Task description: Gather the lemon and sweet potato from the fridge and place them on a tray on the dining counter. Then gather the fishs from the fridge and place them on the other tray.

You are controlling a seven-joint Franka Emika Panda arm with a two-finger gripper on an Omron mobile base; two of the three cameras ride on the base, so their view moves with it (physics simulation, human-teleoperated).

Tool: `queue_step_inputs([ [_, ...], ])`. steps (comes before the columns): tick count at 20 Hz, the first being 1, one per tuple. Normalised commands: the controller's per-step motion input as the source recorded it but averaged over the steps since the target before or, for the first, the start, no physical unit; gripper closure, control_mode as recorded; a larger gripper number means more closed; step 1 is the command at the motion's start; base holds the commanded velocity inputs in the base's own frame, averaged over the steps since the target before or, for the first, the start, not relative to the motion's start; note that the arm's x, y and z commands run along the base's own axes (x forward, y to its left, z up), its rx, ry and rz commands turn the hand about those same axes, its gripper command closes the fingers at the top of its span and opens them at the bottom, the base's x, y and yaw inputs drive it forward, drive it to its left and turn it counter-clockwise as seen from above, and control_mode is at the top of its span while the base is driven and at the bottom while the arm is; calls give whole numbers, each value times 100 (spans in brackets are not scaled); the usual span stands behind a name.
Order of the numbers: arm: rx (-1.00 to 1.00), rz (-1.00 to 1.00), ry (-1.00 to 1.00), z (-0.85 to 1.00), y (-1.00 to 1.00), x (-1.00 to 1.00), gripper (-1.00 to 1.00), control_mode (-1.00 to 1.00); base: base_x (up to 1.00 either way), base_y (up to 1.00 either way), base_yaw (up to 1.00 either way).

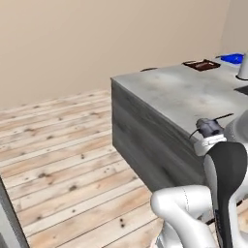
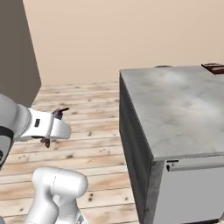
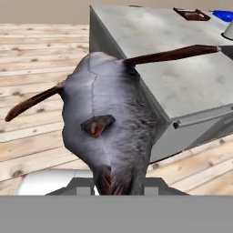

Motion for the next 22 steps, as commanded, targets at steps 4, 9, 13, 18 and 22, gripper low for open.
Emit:
queue_step_inputs([
  [4, 0, 0, 0, 0, 0, 0, 100, 100, 99, 24, -2],
  [9, 0, 0, 0, 0, 0, 0, 100, 100, 100, 16, 0],
  [13, 0, 0, 0, 0, 0, 0, 100, 100, 100, 0, 2],
  [18, 0, 0, 0, 0, 0, 0, 100, 100, 100, 0, 1],
  [22, 0, 0, 0, 0, 0, 0, 100, 100, 100, 8, 0],
])
